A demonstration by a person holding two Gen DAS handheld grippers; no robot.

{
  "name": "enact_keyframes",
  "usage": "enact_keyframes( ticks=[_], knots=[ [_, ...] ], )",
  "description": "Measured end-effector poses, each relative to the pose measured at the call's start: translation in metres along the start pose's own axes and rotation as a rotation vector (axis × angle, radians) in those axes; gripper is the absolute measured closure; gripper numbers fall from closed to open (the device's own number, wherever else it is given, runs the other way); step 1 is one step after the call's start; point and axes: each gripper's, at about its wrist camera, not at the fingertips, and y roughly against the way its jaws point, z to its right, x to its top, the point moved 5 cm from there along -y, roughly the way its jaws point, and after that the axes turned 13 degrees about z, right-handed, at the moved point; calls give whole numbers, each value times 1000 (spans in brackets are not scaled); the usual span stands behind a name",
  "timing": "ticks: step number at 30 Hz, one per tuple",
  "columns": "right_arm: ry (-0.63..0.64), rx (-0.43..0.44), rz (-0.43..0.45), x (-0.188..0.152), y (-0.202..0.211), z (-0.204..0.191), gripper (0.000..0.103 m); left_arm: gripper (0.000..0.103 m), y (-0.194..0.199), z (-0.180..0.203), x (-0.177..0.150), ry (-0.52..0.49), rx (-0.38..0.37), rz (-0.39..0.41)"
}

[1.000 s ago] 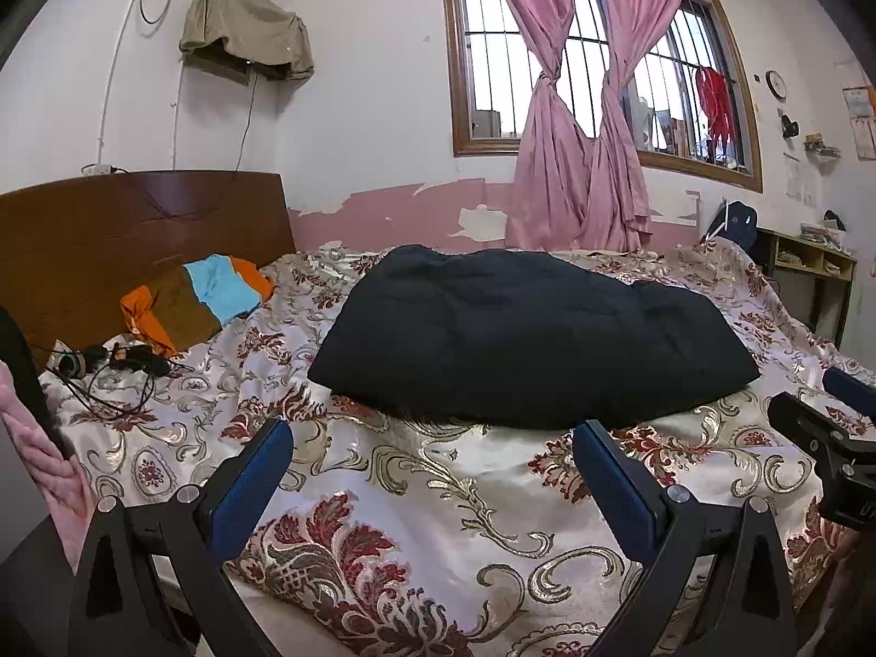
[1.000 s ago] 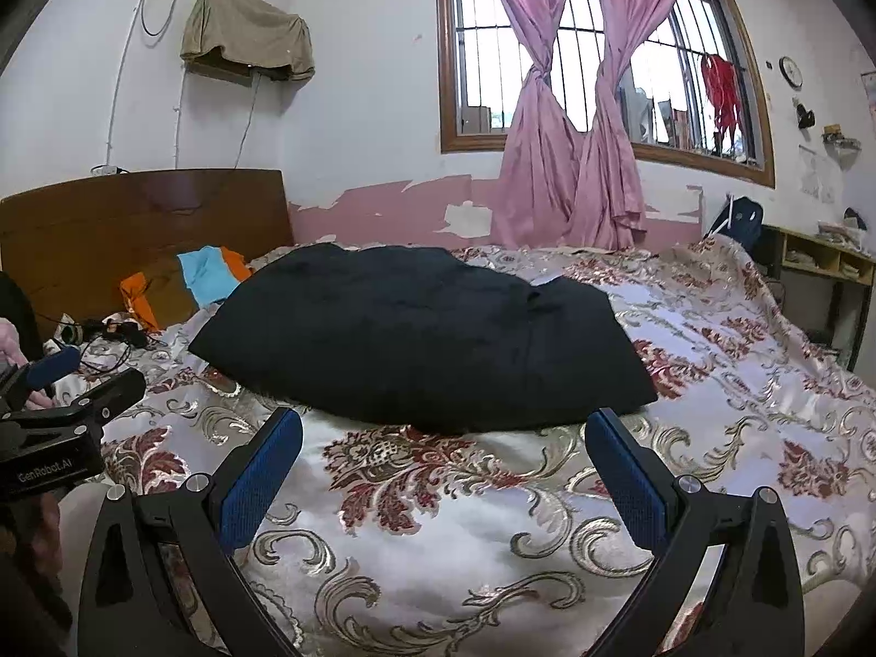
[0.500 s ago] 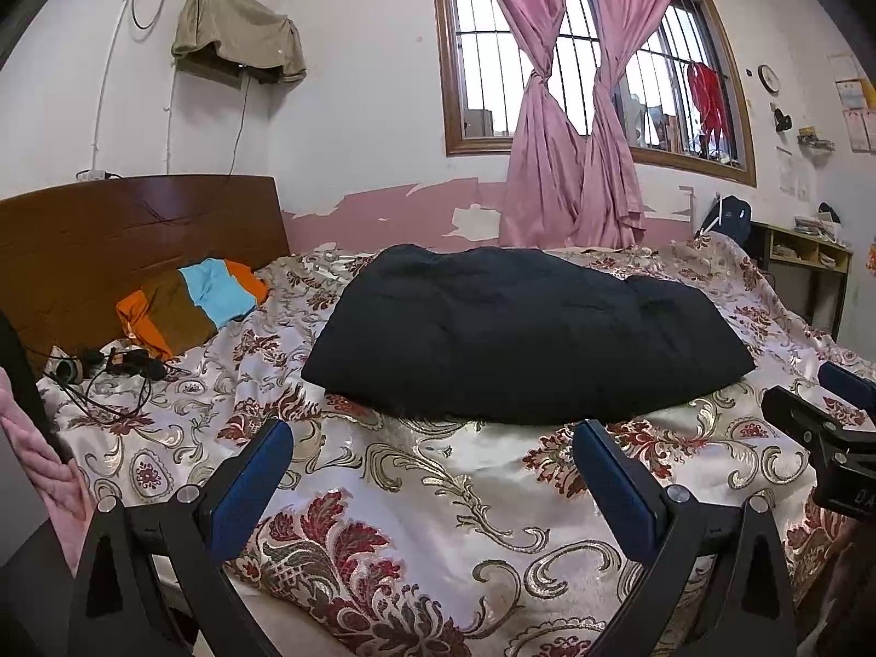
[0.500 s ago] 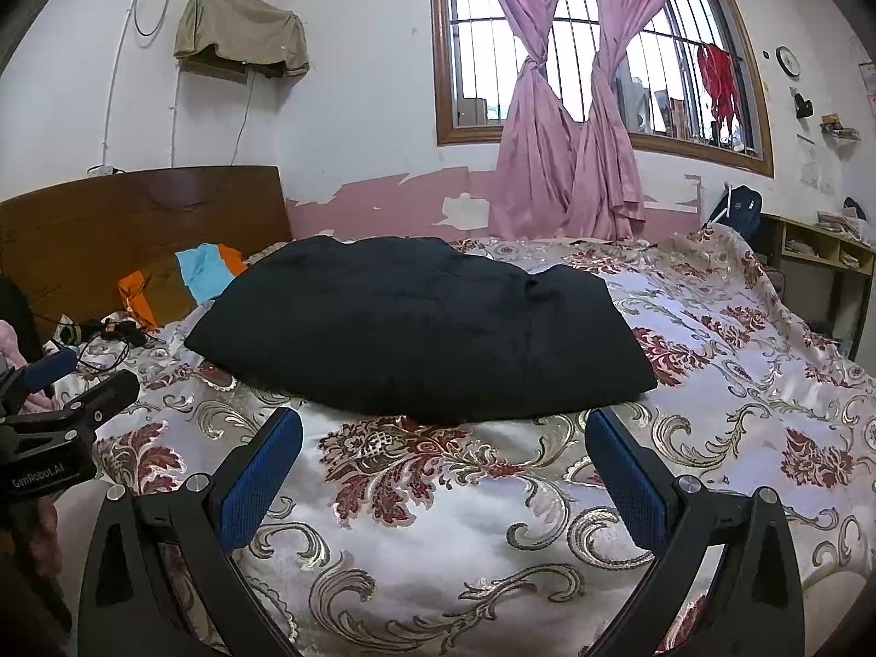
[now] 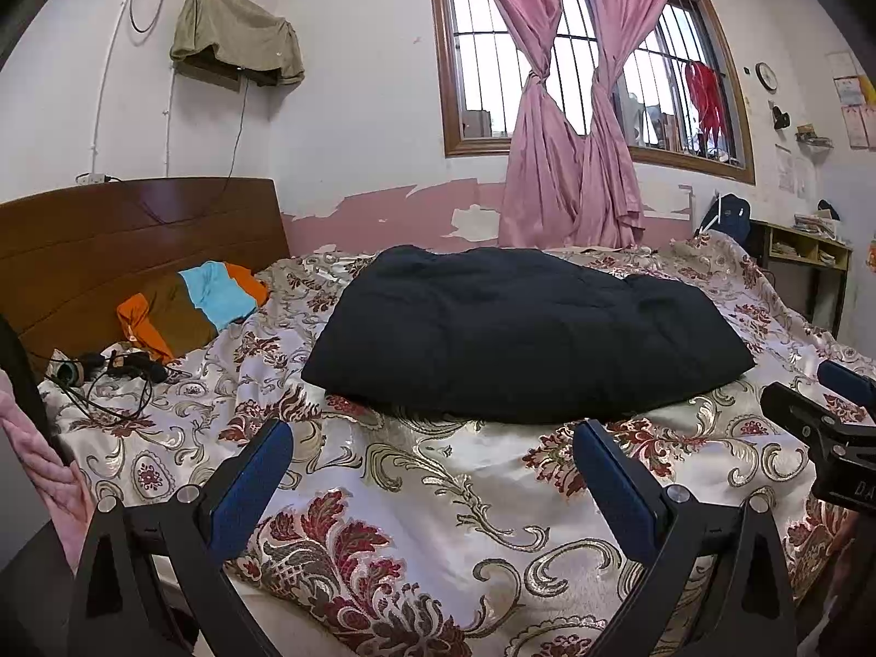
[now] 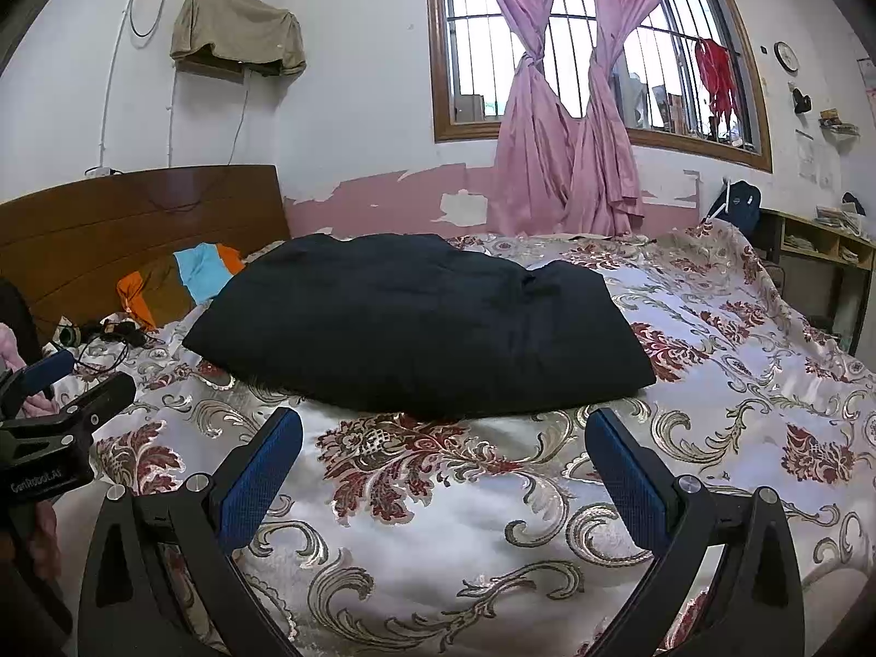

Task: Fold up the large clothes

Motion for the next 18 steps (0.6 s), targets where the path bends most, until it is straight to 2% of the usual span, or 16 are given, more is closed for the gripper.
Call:
enact_keyframes(
  ticks=[18],
  knots=[
    [-1,0,0,0,0,1,1,0,1,0,1,-9,-5,5]
  ],
)
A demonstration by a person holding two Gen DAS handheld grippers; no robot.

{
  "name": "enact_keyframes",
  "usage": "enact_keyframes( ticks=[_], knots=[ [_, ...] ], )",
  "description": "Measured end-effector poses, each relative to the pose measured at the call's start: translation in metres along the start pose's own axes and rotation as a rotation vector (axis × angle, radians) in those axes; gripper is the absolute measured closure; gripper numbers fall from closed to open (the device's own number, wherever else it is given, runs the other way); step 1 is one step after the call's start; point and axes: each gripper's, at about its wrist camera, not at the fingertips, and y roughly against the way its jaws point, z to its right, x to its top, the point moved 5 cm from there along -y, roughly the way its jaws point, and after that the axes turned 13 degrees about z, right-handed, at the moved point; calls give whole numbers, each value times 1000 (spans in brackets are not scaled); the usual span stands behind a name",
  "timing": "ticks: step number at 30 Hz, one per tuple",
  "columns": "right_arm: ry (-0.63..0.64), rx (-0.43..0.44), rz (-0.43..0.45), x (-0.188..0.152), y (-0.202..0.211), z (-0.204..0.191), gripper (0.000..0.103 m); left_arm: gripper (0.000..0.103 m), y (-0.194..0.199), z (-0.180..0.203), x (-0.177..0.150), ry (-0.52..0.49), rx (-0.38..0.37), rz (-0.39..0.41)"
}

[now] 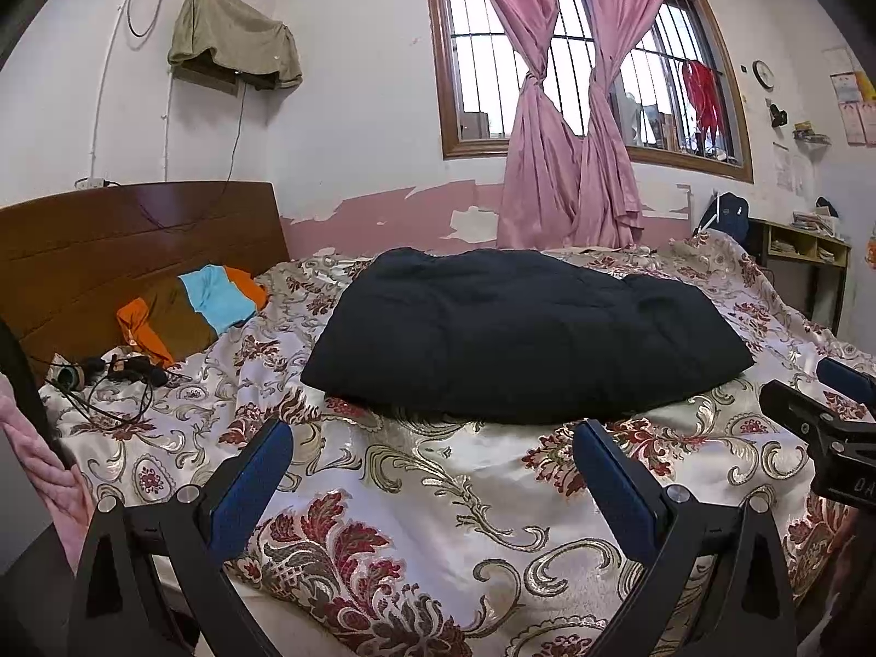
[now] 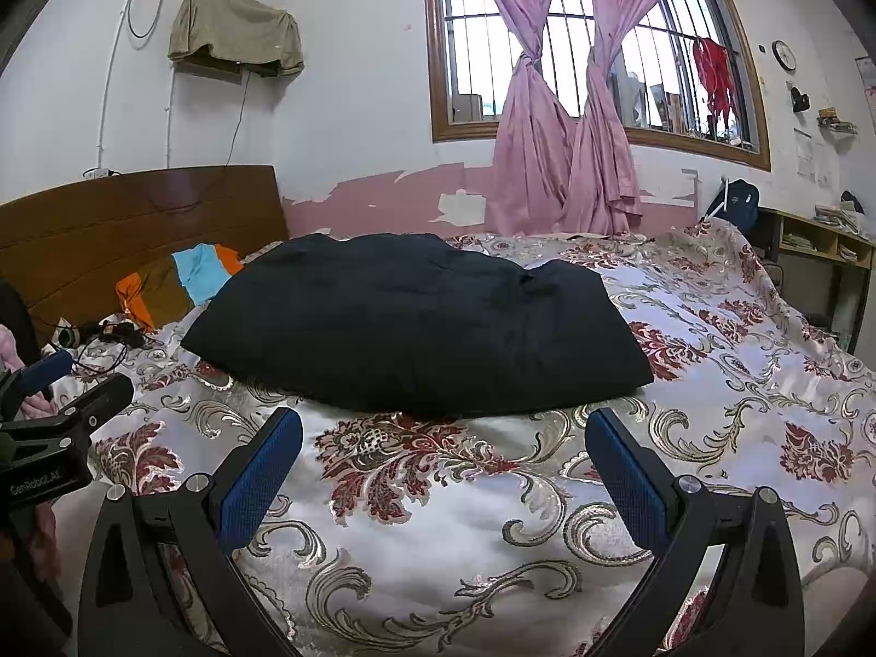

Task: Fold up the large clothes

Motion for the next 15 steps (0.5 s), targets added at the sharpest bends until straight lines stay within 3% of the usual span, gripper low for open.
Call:
enact_keyframes(
  ticks=[15],
  knots=[
    [-1,0,0,0,0,0,1,0,0,-1,0,-5,-2,2]
  ],
)
